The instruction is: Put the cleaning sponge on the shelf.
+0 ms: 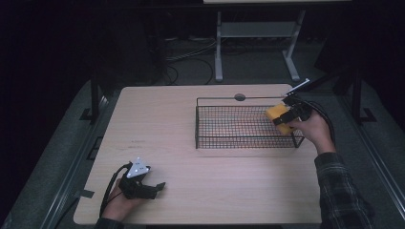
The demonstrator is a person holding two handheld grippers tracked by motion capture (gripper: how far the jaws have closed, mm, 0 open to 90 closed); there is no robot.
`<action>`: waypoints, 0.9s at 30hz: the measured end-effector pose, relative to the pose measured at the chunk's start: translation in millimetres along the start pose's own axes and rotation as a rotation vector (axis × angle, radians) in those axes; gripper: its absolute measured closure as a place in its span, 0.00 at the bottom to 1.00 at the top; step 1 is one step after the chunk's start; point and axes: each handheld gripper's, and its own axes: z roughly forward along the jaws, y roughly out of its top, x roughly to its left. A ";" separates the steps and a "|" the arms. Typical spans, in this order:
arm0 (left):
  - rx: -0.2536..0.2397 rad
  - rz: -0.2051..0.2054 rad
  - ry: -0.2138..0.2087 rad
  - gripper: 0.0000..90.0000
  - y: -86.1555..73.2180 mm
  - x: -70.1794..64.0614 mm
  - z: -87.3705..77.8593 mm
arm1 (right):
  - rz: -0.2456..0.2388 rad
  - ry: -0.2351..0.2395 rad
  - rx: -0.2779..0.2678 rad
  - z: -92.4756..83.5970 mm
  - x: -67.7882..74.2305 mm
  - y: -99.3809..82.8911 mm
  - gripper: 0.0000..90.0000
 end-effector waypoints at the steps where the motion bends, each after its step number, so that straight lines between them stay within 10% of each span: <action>1: 0.001 0.000 0.000 0.14 0.0 0.0 0.0 | 0.000 -0.002 0.005 1.1 0.0 -0.4 0.25; 27: 0.000 0.000 0.001 0.14 0.0 -0.1 0.0 | -0.007 0.016 0.052 17.6 3.7 -5.8 0.23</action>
